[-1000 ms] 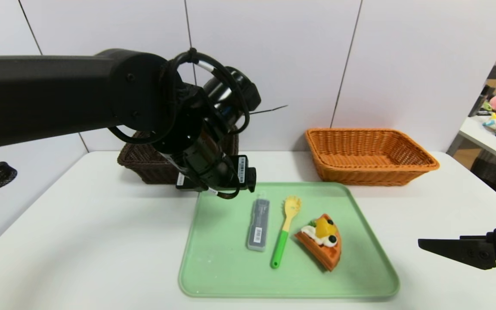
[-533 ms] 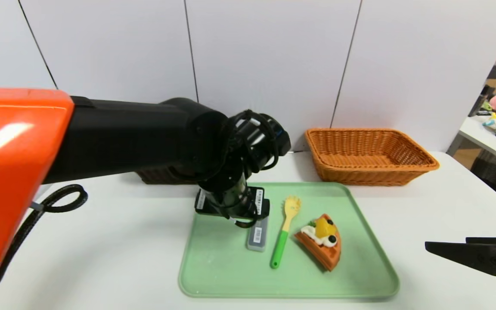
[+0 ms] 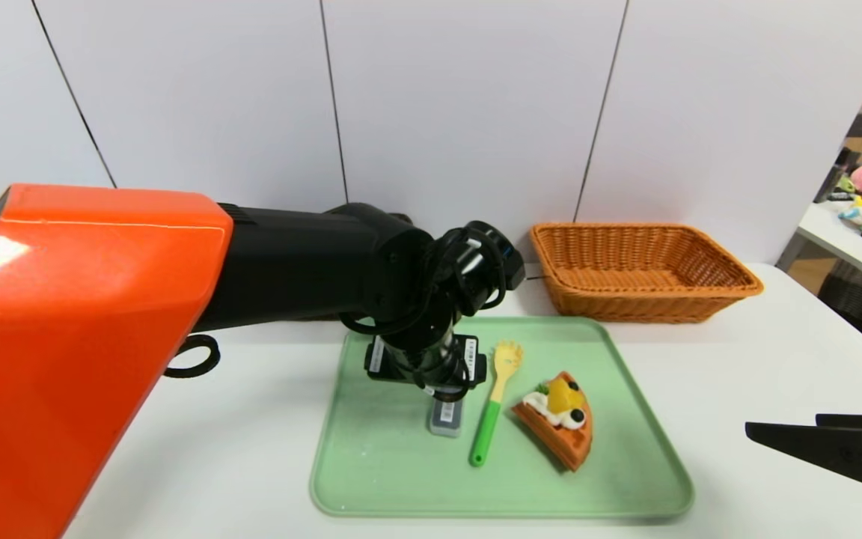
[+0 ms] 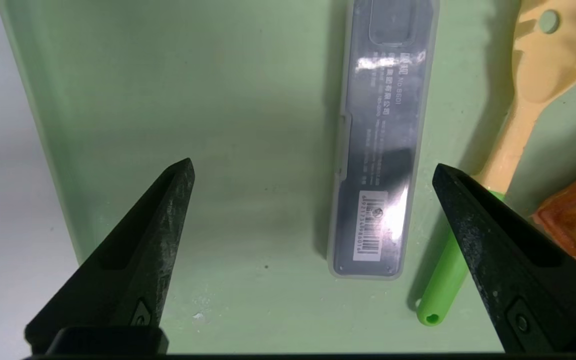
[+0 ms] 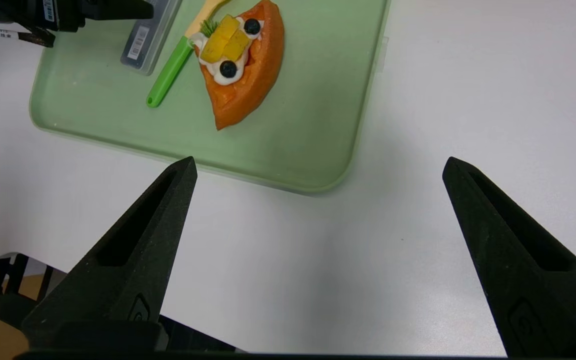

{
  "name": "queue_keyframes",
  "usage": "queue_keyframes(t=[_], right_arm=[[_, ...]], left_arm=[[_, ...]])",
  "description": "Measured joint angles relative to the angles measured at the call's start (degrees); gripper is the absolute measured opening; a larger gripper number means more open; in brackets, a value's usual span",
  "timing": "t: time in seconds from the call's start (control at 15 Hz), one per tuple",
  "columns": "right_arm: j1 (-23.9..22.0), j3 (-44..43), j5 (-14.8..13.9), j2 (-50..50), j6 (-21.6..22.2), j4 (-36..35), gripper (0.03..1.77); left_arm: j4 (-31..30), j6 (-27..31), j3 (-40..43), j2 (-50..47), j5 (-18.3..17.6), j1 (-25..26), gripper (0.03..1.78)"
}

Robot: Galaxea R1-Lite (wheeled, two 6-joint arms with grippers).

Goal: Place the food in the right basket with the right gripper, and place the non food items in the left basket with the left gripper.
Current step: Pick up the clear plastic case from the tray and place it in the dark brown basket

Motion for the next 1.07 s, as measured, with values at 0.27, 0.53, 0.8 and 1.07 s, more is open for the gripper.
queue_keyframes(t=[0.27, 0.53, 0.8, 1.07], right_arm=[[0.06, 0.02, 0.16, 0.09, 0.02, -0.02, 1.70], [0.00, 0.94, 0.05, 0.00, 0.09, 0.00, 1.70], [0.00, 1.18, -0.15, -0.05, 0.17, -0.10, 1.70], [0.00, 1.18, -0.13, -0.07, 0.06, -0.10, 1.70]], left_arm=[[-0.17, -0.74, -1.21, 1.33, 0.21, -0.46, 1.69], [-0.17, -0.88, -2.30, 3.12, -0.06, -0.57, 1.69], [-0.09, -0.83, -2.94, 4.46, -0.20, -0.63, 1.69], [-0.12, -0.79, -3.02, 4.99, -0.20, -0.63, 1.69]])
